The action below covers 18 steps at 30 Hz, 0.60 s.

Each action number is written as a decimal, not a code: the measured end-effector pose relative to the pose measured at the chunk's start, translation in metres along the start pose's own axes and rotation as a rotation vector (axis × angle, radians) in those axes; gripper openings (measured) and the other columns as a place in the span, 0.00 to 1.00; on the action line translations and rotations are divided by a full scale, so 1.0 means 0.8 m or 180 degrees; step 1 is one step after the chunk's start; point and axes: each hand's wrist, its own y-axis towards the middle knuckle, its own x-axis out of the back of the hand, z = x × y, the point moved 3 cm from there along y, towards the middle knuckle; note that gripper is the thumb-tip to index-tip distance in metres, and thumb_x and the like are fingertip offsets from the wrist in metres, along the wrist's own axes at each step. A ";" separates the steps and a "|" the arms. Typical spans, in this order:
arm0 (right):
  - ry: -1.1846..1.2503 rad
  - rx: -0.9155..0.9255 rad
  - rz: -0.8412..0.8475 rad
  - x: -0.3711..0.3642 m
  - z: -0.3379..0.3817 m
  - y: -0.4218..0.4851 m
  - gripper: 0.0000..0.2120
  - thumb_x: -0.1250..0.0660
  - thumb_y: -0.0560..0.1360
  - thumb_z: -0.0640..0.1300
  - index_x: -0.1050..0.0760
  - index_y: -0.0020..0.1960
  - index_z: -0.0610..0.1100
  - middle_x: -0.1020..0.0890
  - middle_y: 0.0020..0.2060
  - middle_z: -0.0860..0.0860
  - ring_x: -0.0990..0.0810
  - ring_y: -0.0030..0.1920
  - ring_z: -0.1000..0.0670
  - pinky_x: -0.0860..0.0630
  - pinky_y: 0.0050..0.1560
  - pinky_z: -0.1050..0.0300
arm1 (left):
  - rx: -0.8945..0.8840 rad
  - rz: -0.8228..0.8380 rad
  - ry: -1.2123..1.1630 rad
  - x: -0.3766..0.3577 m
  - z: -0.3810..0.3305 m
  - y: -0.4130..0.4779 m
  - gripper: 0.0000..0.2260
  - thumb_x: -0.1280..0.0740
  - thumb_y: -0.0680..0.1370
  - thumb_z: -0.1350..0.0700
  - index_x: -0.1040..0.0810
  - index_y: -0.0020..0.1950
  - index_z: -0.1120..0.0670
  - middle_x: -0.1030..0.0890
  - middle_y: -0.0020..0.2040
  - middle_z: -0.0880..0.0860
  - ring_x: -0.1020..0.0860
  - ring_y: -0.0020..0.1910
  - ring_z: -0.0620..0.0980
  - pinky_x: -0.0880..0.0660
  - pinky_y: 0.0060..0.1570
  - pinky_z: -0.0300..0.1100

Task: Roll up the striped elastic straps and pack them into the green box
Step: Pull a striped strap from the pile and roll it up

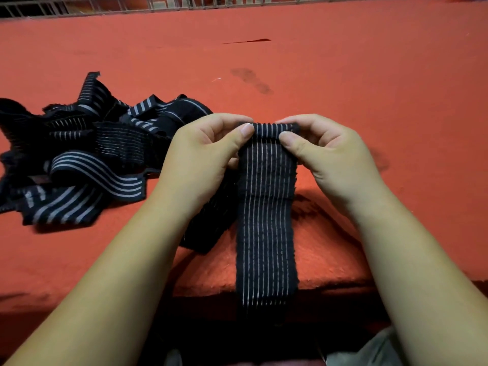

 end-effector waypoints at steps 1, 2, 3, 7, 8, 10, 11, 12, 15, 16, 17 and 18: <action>-0.0004 0.0023 -0.0035 -0.001 0.000 0.001 0.09 0.28 0.82 0.36 0.16 0.61 0.40 0.13 0.51 0.48 0.17 0.49 0.53 0.20 0.51 0.58 | -0.0017 0.0006 0.0032 0.000 -0.001 0.000 0.06 0.27 0.84 0.55 0.12 0.58 0.51 0.11 0.52 0.52 0.13 0.55 0.58 0.15 0.56 0.61; -0.0008 0.0044 -0.0073 -0.001 0.000 0.001 0.09 0.28 0.81 0.36 0.16 0.61 0.41 0.12 0.51 0.49 0.16 0.50 0.54 0.20 0.53 0.59 | -0.0041 0.0012 0.0070 0.000 -0.002 0.001 0.06 0.27 0.84 0.56 0.12 0.59 0.51 0.11 0.52 0.52 0.13 0.54 0.58 0.14 0.55 0.60; -0.0009 0.0060 -0.0097 -0.001 0.000 0.002 0.09 0.28 0.81 0.36 0.15 0.61 0.41 0.12 0.52 0.49 0.15 0.52 0.54 0.20 0.54 0.59 | -0.0077 0.0025 0.0118 -0.001 -0.002 0.001 0.06 0.27 0.84 0.56 0.13 0.59 0.51 0.11 0.52 0.51 0.13 0.54 0.57 0.14 0.53 0.58; 0.0044 -0.0003 -0.0057 -0.003 -0.002 0.004 0.09 0.28 0.82 0.38 0.16 0.61 0.45 0.13 0.51 0.45 0.17 0.50 0.50 0.19 0.53 0.51 | -0.0190 0.0092 0.0153 0.002 -0.005 0.004 0.07 0.26 0.82 0.58 0.14 0.59 0.48 0.12 0.49 0.54 0.13 0.50 0.60 0.17 0.50 0.54; 0.0079 -0.0047 -0.0044 -0.004 -0.002 0.003 0.09 0.29 0.83 0.39 0.16 0.62 0.45 0.13 0.51 0.41 0.17 0.49 0.49 0.20 0.52 0.49 | -0.0180 0.0091 0.0117 0.002 -0.006 0.003 0.08 0.26 0.82 0.59 0.14 0.59 0.48 0.12 0.49 0.55 0.13 0.49 0.58 0.16 0.49 0.54; 0.0115 -0.0096 -0.0061 -0.005 0.000 0.002 0.08 0.30 0.84 0.41 0.16 0.62 0.44 0.14 0.54 0.37 0.17 0.49 0.48 0.20 0.52 0.48 | -0.0144 0.0100 0.0055 0.002 -0.005 0.003 0.08 0.26 0.82 0.61 0.14 0.59 0.50 0.11 0.49 0.55 0.12 0.51 0.59 0.16 0.51 0.55; 0.0092 -0.0080 -0.0073 -0.004 0.001 0.002 0.08 0.30 0.84 0.41 0.16 0.62 0.43 0.14 0.55 0.39 0.16 0.49 0.48 0.19 0.53 0.48 | -0.0117 0.0119 0.0015 0.002 -0.005 0.003 0.08 0.26 0.81 0.61 0.14 0.59 0.51 0.11 0.49 0.55 0.12 0.52 0.61 0.16 0.51 0.56; 0.0069 -0.0055 -0.0072 -0.004 0.001 0.001 0.08 0.30 0.84 0.40 0.16 0.62 0.43 0.13 0.56 0.41 0.15 0.51 0.48 0.18 0.55 0.48 | -0.0083 0.0145 -0.0032 0.002 -0.005 0.003 0.08 0.26 0.81 0.62 0.14 0.59 0.51 0.11 0.50 0.55 0.12 0.51 0.60 0.15 0.51 0.55; 0.0188 -0.0045 -0.0066 -0.004 0.000 -0.001 0.09 0.30 0.83 0.38 0.17 0.62 0.43 0.13 0.54 0.42 0.14 0.52 0.47 0.17 0.56 0.49 | 0.0053 0.0231 -0.0073 0.002 -0.004 0.006 0.07 0.26 0.82 0.59 0.14 0.59 0.52 0.11 0.50 0.51 0.14 0.49 0.48 0.17 0.46 0.43; 0.0232 -0.0044 -0.0087 -0.003 -0.001 -0.001 0.09 0.30 0.83 0.37 0.17 0.62 0.43 0.12 0.54 0.43 0.14 0.52 0.47 0.17 0.55 0.51 | 0.0122 0.0251 -0.0079 0.001 -0.003 0.007 0.06 0.25 0.82 0.56 0.14 0.59 0.51 0.12 0.50 0.49 0.14 0.48 0.45 0.19 0.46 0.40; 0.0249 -0.0043 -0.0105 -0.003 -0.002 -0.002 0.09 0.30 0.83 0.36 0.17 0.61 0.43 0.12 0.53 0.43 0.14 0.52 0.47 0.18 0.55 0.52 | 0.0182 0.0254 -0.0098 0.001 -0.003 0.006 0.06 0.25 0.82 0.53 0.13 0.58 0.50 0.12 0.50 0.48 0.15 0.47 0.43 0.19 0.46 0.39; 0.0250 -0.0041 -0.0104 -0.002 -0.003 -0.002 0.10 0.29 0.82 0.35 0.16 0.61 0.44 0.12 0.54 0.43 0.14 0.52 0.48 0.18 0.55 0.53 | 0.0218 0.0231 -0.0122 0.000 -0.002 0.007 0.06 0.25 0.82 0.51 0.12 0.57 0.50 0.12 0.50 0.48 0.15 0.47 0.44 0.19 0.47 0.41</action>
